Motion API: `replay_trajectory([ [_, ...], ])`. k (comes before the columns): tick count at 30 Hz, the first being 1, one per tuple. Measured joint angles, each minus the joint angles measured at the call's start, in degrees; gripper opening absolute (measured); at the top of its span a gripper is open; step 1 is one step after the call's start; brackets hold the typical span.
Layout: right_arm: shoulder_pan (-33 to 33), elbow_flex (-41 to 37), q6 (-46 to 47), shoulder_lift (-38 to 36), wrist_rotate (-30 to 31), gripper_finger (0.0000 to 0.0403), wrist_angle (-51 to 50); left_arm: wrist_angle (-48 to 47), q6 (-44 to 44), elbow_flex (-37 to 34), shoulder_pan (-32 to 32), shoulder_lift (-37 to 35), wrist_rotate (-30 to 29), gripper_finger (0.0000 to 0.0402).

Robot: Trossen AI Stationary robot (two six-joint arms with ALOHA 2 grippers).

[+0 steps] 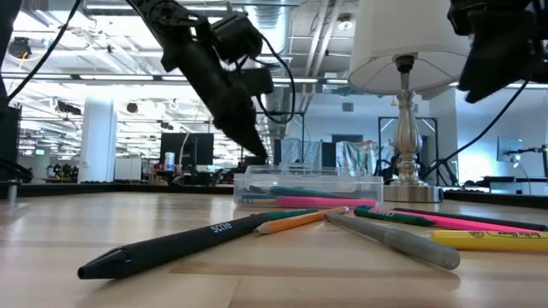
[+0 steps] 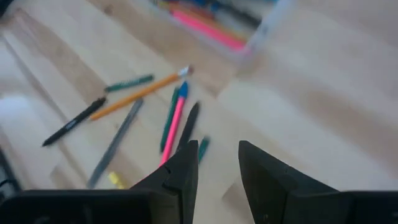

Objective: Pick & place school supplies into a supply box
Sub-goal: Put the green crayon into the transparent supply box

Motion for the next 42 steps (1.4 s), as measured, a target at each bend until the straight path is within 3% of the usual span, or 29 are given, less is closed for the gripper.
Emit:
replay_trajectory([
  [5,0.0,0.0,6.3,4.0,-6.2,0.0108,2.7,-3.2,-1.7,0.0,-1.9,-3.7,3.8,0.0079],
  [11,-1.4,0.0,6.5,12.4,-8.8,0.0108,11.1,-5.1,-1.4,0.0,-4.1,-8.7,-0.1,0.0077],
  [20,-3.8,0.0,7.5,22.9,-16.6,0.0108,15.8,-6.5,-0.3,0.0,-4.1,-13.3,-3.4,0.0077],
  [28,-3.8,0.0,8.0,27.4,-17.4,0.0108,22.7,-7.8,0.2,0.0,-4.0,-13.6,-4.0,0.0077],
  [42,-4.6,0.4,9.5,30.6,-20.3,0.0102,20.8,-8.5,0.6,0.0,-4.0,-13.6,-4.7,0.0077],
])
